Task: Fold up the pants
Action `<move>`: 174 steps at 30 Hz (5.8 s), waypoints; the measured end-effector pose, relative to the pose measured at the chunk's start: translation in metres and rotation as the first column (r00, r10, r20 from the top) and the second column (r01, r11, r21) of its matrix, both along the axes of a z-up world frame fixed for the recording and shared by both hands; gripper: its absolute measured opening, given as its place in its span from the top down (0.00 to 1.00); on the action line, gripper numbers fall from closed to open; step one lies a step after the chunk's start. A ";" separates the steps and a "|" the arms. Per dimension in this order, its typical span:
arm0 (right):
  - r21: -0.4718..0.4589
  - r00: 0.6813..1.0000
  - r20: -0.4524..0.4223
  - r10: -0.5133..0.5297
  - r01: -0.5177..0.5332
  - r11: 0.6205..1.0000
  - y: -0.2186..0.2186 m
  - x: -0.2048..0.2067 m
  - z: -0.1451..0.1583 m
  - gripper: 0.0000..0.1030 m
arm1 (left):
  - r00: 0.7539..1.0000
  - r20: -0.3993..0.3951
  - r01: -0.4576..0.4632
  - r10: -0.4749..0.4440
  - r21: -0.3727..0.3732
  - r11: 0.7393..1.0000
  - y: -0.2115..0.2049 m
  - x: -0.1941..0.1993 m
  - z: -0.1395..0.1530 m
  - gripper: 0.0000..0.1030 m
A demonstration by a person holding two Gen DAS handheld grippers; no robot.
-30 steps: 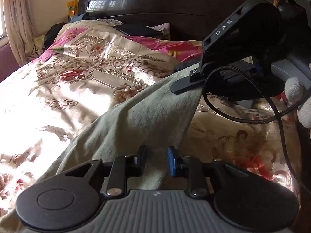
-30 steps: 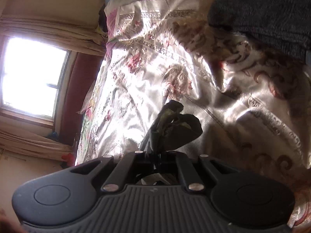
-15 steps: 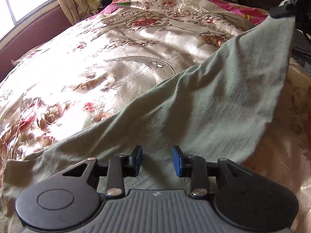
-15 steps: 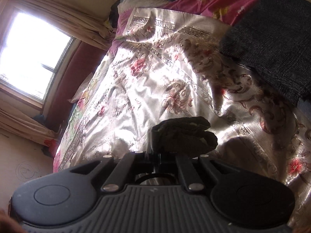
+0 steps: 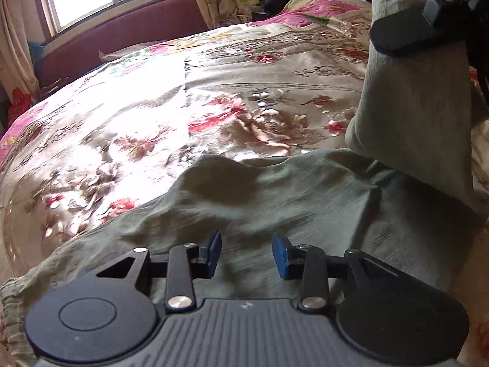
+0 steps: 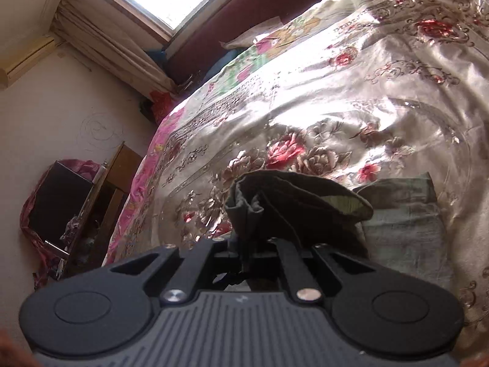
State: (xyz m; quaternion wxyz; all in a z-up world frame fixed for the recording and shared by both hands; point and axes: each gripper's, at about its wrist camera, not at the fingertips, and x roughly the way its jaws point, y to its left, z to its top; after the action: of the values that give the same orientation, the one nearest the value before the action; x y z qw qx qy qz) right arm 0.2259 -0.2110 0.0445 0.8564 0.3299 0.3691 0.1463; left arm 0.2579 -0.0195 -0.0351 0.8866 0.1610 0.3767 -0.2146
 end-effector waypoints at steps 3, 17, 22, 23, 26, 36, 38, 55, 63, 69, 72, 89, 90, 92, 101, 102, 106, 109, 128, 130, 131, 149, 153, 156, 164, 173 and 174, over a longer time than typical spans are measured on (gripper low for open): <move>0.018 0.995 -0.043 0.088 -0.088 0.996 0.059 0.024 -0.019 0.95 | 0.999 0.012 -0.044 0.044 0.023 0.999 0.056 -0.001 0.002 0.50; -0.147 0.949 -0.089 0.302 -0.313 0.938 0.223 0.068 -0.050 0.94 | 0.952 -0.031 -0.305 0.304 -0.049 0.951 0.197 -0.040 0.006 0.50; -0.224 0.929 -0.068 0.363 -0.368 0.902 0.263 0.068 -0.052 0.94 | 0.938 -0.041 -0.345 0.344 -0.032 0.938 0.218 -0.053 0.008 0.50; -0.253 0.923 -0.060 0.379 -0.382 0.889 0.272 0.066 -0.052 0.91 | 0.936 -0.043 -0.350 0.348 -0.027 0.937 0.221 -0.056 0.008 0.49; -0.277 0.904 -0.057 0.424 -0.423 0.863 0.291 0.060 -0.054 0.90 | 0.931 -0.048 -0.362 0.361 -0.021 0.932 0.228 -0.062 0.010 0.49; -0.261 0.804 -0.071 0.590 -0.586 0.767 0.328 0.037 -0.061 0.70 | 0.922 -0.072 -0.382 0.382 0.000 0.924 0.233 -0.091 0.012 0.49; -0.271 0.773 -0.067 0.631 -0.623 0.734 0.336 0.031 -0.060 0.77 | 0.922 -0.072 -0.381 0.380 0.005 0.925 0.234 -0.093 0.012 0.49; -0.402 0.600 -0.204 0.773 -0.772 0.493 0.269 0.048 -0.051 0.57 | 0.918 -0.046 -0.396 0.395 -0.020 0.918 0.250 -0.101 0.028 0.49; -0.455 0.680 -0.119 0.724 -0.685 0.569 0.302 0.136 -0.045 0.53 | 0.937 -0.014 -0.349 0.349 -0.055 0.935 0.240 -0.087 0.033 0.49; -0.469 0.692 -0.071 0.718 -0.659 0.589 0.294 0.118 -0.019 0.54 | 0.939 -0.010 -0.342 0.343 -0.075 0.937 0.238 -0.082 0.033 0.48; -0.513 0.589 -0.109 0.801 -0.723 0.463 0.296 0.071 -0.019 0.53 | 0.926 -0.040 -0.377 0.375 -0.087 0.922 0.243 -0.087 0.031 0.48; -0.815 0.505 -0.138 0.852 -0.546 0.191 0.353 0.014 -0.082 0.56 | 0.912 -0.081 -0.406 0.402 -0.045 0.913 0.253 -0.107 0.027 0.48; -0.807 0.522 -0.144 0.841 -0.554 0.205 0.349 0.018 -0.082 0.56 | 0.911 -0.076 -0.409 0.405 -0.048 0.911 0.254 -0.107 0.028 0.48; -0.806 0.543 -0.147 0.827 -0.550 0.218 0.342 0.024 -0.081 0.62 | 0.909 -0.072 -0.414 0.410 -0.056 0.908 0.256 -0.108 0.029 0.48; -0.701 0.578 -0.150 0.802 -0.634 0.326 0.338 0.043 -0.069 0.95 | 0.910 -0.061 -0.413 0.410 -0.057 0.909 0.257 -0.108 0.032 0.48; -0.687 0.575 -0.139 0.806 -0.643 0.340 0.335 0.041 -0.062 0.95 | 0.908 -0.060 -0.417 0.414 -0.057 0.907 0.258 -0.108 0.033 0.48; -0.658 0.530 -0.085 0.844 -0.666 0.352 0.331 0.025 -0.037 0.95 | 0.901 -0.051 -0.433 0.430 -0.061 0.899 0.262 -0.109 0.039 0.48; -0.658 0.471 -0.093 0.877 -0.690 0.301 0.340 0.015 -0.045 0.95 | 0.903 -0.039 -0.429 0.427 -0.061 0.901 0.261 -0.107 0.042 0.48; -0.555 0.710 -0.204 0.674 -0.651 0.518 0.209 0.092 -0.065 0.64 | 0.986 0.023 -0.156 0.166 -0.239 0.958 0.187 -0.034 0.036 0.40; -0.579 0.764 -0.219 0.607 -0.602 0.550 0.185 0.109 -0.074 0.64 | 0.975 -0.055 -0.222 0.216 -0.164 0.961 0.191 -0.021 0.009 0.40; -0.599 0.804 -0.223 0.552 -0.560 0.573 0.171 0.117 -0.073 0.65 | 0.964 -0.077 -0.263 0.255 -0.111 0.958 0.196 -0.016 -0.003 0.40; -0.331 0.668 -0.320 0.672 -0.743 0.581 0.121 0.203 -0.089 0.93 | 0.961 0.039 -0.275 0.275 0.005 0.961 0.160 -0.007 0.031 0.34; -0.258 0.784 -0.295 0.546 -0.616 0.744 0.091 0.233 -0.093 0.97 | 0.952 -0.025 -0.302 0.305 0.081 0.950 0.161 0.000 -0.002 0.34; -0.292 0.835 -0.289 0.468 -0.543 0.788 0.066 0.230 -0.087 0.96 | 0.933 -0.072 -0.350 0.353 0.044 0.936 0.174 0.000 -0.010 0.31; -0.313 0.894 -0.255 0.369 -0.437 0.843 0.018 0.129 -0.043 0.89 | 0.947 0.009 -0.319 0.320 0.081 0.944 0.166 -0.009 0.009 0.29; -0.046 0.877 -0.422 0.227 -0.271 0.961 -0.026 0.068 -0.099 0.66 | 0.925 0.003 -0.376 0.381 0.159 0.913 0.185 -0.012 0.006 0.20; -0.016 0.883 -0.408 0.234 -0.263 0.965 -0.027 0.063 -0.102 0.60 | 0.921 0.014 -0.388 0.390 0.153 0.909 0.187 -0.014 0.011 0.20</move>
State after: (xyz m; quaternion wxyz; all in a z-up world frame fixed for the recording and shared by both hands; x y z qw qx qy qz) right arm 0.2892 -0.2376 -0.0573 0.7474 0.2725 0.5814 0.1706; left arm 0.2439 0.1676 -0.0241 0.8934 0.1485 0.4240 -0.0056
